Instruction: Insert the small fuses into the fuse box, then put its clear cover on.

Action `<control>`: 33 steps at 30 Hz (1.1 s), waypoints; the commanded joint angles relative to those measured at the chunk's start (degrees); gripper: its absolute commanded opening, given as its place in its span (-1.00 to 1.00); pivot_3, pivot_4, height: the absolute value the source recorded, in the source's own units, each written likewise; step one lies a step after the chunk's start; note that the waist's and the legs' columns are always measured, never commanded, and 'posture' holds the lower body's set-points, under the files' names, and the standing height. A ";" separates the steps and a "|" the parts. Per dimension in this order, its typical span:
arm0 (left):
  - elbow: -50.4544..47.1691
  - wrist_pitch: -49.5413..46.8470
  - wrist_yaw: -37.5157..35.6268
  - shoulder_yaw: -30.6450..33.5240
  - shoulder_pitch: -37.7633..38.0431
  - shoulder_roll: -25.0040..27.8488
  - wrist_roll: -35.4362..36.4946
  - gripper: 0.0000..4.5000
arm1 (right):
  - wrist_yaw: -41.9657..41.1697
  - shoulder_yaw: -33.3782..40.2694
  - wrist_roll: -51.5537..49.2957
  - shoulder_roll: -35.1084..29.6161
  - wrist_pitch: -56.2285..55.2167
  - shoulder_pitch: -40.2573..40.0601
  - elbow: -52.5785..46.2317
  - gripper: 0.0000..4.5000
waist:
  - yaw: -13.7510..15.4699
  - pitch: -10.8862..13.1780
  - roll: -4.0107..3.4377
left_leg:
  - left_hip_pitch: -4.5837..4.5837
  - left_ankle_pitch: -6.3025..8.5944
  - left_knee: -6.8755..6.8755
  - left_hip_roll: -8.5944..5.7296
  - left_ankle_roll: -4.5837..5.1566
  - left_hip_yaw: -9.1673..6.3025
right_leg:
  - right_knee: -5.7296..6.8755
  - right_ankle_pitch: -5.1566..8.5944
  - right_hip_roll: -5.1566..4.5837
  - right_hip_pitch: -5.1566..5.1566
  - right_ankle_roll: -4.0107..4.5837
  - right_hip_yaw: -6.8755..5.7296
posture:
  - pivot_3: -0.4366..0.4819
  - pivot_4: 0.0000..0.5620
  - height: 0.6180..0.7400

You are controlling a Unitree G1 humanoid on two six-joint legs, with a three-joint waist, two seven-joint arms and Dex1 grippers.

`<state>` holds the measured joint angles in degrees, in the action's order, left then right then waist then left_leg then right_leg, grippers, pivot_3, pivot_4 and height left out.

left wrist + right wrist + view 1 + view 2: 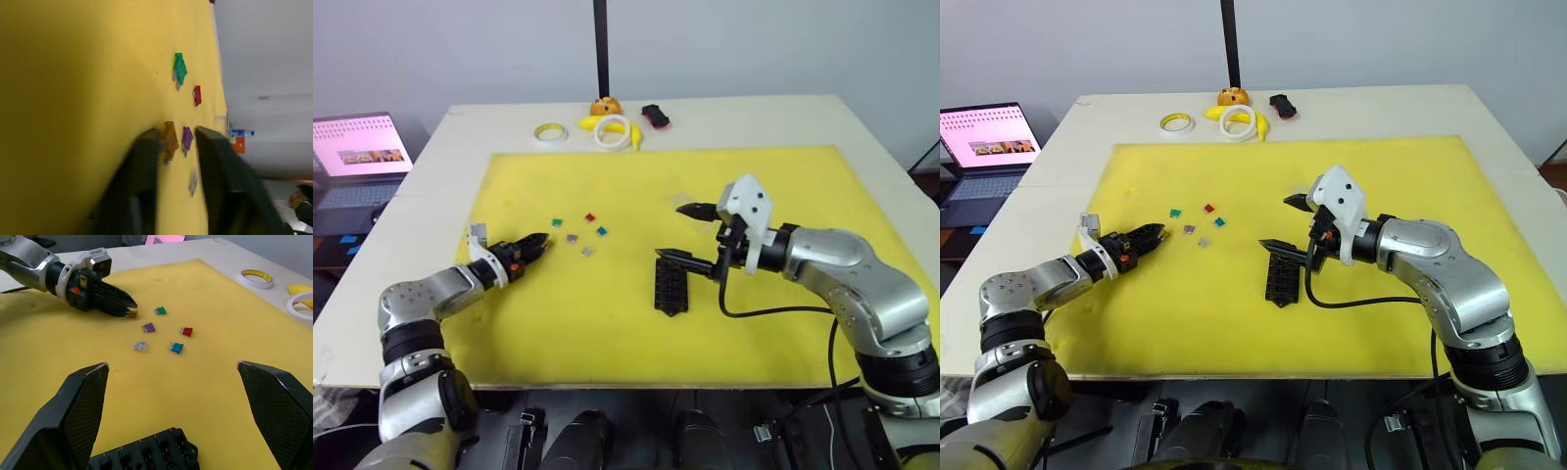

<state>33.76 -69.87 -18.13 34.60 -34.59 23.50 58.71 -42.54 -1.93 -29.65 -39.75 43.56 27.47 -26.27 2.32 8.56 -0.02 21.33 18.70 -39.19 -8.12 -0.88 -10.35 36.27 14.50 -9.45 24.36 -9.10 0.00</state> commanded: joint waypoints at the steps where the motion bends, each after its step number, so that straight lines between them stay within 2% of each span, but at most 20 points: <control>1: 2.76 0.59 -0.19 -1.51 0.91 -0.58 -2.92 -0.48 | 0.10 1.54 -0.72 -0.41 0.00 0.82 -1.92 1.00 | 0.00 0.00 -0.01 | 0.00 0.00 0.00 0.01 0.00 0.00 | 0.00 0.00 0.00 0.00 0.00 0.00 | -0.05 -0.47 1.00; 4: 2.55 1.33 -1.02 -3.14 1.40 -0.13 -5.13 -0.48 | 0.14 1.63 -0.83 -0.43 0.14 0.88 -1.93 1.00 | 0.02 -0.01 -0.02 | -0.01 0.00 0.00 0.01 -0.01 0.00 | 0.00 0.00 0.01 0.00 0.00 -0.01 | -0.05 -0.47 1.00; 8: 3.24 2.75 -0.11 -2.75 1.10 -0.16 -6.19 -0.97 | 0.15 1.82 -1.08 -0.56 0.43 1.01 -2.10 1.00 | 0.05 -0.20 -0.32 | -0.03 -0.01 0.00 0.01 -0.01 0.00 | 0.00 0.00 0.01 -0.03 0.00 0.00 | -0.05 -0.47 1.00; 10: 2.91 2.59 -0.04 -2.11 0.73 0.21 -5.74 -0.97 | 0.20 2.12 -1.51 -0.59 0.81 1.17 -2.25 1.00 | -0.10 -0.32 -0.52 | -0.06 -0.01 0.01 0.02 -0.02 0.01 | 0.00 0.00 0.01 -0.05 0.00 0.00 | -0.05 -0.47 1.00; 17: -3.47 -2.71 -0.35 1.73 0.25 2.77 -0.93 -0.97 | 0.62 4.57 -4.24 -0.65 2.77 0.13 -3.61 1.00 | -0.38 -0.31 -0.50 | -0.01 -0.03 0.05 0.08 -0.05 0.02 | 0.05 0.00 0.05 0.07 0.00 0.00 | -0.05 -0.47 1.00; 24: -13.79 -11.97 1.24 6.29 -3.14 2.92 9.98 -0.97 | 3.52 10.35 -12.09 1.01 8.37 -1.80 -5.58 1.00 | -1.51 0.07 0.14 | 0.18 -0.03 0.08 0.08 -0.05 -0.11 | 0.04 0.00 0.06 0.21 0.00 -0.04 | -0.05 -0.47 1.00; 28: -20.78 -16.24 1.72 3.84 -6.55 0.26 17.18 -0.97 | 9.41 14.60 -21.20 5.75 13.56 -1.26 -5.44 1.00 | -1.57 0.11 0.19 | 0.19 -0.02 0.08 0.08 -0.05 -0.12 | 0.01 0.00 0.05 0.20 0.00 -0.04 | -0.05 -0.47 1.00; 33: -23.09 -14.14 4.62 0.87 -10.79 -5.97 23.29 -0.97 | 22.33 18.02 -34.97 14.83 18.98 2.18 -2.41 1.00 | -1.73 0.11 0.19 | 0.17 -0.03 0.08 0.08 -0.05 -0.09 | 0.00 0.00 0.04 0.19 0.00 -0.03 | -0.05 -0.47 1.00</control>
<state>12.34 -85.41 -14.39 35.85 -44.07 17.93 78.88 -24.97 13.60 -58.54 -26.73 61.54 28.08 -28.91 0.59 8.67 0.17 21.49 18.67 -39.10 -8.03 -0.93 -10.44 36.28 14.50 -9.41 24.55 -9.10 -0.03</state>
